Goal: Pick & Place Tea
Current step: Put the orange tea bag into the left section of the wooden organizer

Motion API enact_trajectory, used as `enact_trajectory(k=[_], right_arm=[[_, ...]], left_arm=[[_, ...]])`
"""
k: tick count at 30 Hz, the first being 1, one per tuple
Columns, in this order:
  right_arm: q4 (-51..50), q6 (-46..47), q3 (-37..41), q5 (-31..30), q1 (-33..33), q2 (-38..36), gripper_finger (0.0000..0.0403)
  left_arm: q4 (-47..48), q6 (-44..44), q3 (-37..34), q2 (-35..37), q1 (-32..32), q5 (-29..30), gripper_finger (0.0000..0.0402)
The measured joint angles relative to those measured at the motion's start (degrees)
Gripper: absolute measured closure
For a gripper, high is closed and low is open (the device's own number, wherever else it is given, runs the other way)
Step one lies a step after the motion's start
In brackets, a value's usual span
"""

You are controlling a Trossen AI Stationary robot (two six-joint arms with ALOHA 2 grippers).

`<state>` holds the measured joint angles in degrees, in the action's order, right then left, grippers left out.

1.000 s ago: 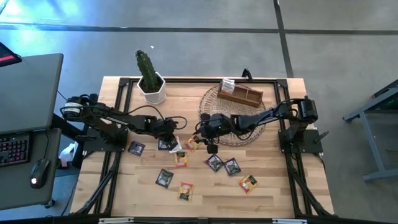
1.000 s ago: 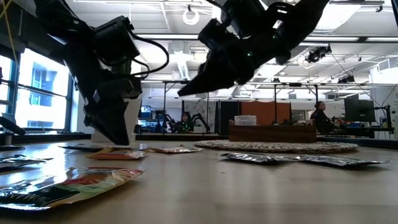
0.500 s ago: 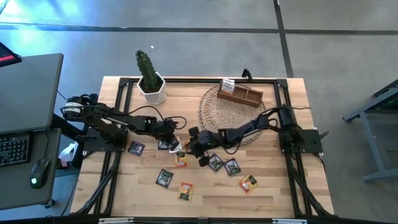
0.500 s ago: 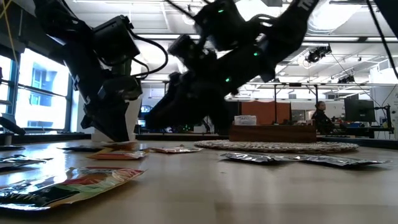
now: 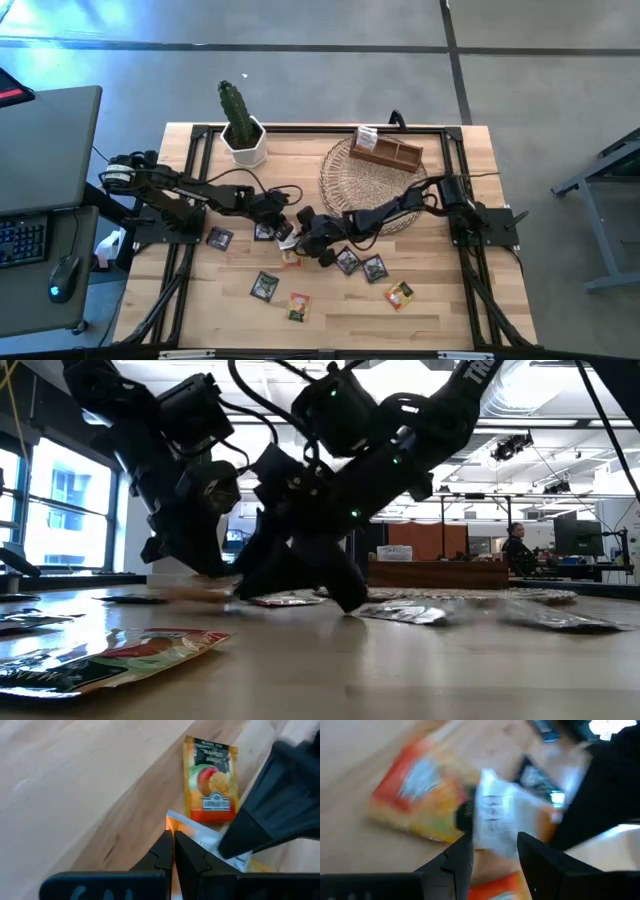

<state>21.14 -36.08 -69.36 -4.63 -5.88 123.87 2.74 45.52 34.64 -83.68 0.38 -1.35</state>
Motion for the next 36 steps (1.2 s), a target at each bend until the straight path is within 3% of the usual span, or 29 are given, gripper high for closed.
enact_trajectory(k=[7, 16, 19, 23, 29, 36], right_arm=[[0.56, -1.73, 0.04, -1.04, -0.32, 0.00, 0.0271], [0.82, -4.32, 0.04, -1.91, -1.91, -0.07, 0.0387], [0.83, -4.67, 0.04, -2.60, -1.94, -0.09, 0.0395], [0.58, -4.73, 0.04, -3.06, -1.96, -0.09, 0.0388], [-0.99, -4.82, -0.04, -2.72, -2.01, -0.14, 0.0397], [-7.67, -11.72, 0.24, -3.71, -4.17, -3.23, 0.0398]], left_arm=[[-0.04, 1.08, 0.08, 0.04, -0.02, -0.87, 0.0397], [-0.04, 1.46, 0.17, 0.07, -0.05, -1.26, 0.0397], [-0.06, 1.42, 0.19, 0.11, -0.04, -1.00, 0.0391], [-0.02, 1.15, 0.19, 0.13, -0.02, -0.75, 0.0365], [-0.04, -1.44, 0.19, 0.13, -0.02, -0.72, 0.0293], [-0.80, -19.64, 0.19, 0.15, -0.02, -0.89, 0.0241]])
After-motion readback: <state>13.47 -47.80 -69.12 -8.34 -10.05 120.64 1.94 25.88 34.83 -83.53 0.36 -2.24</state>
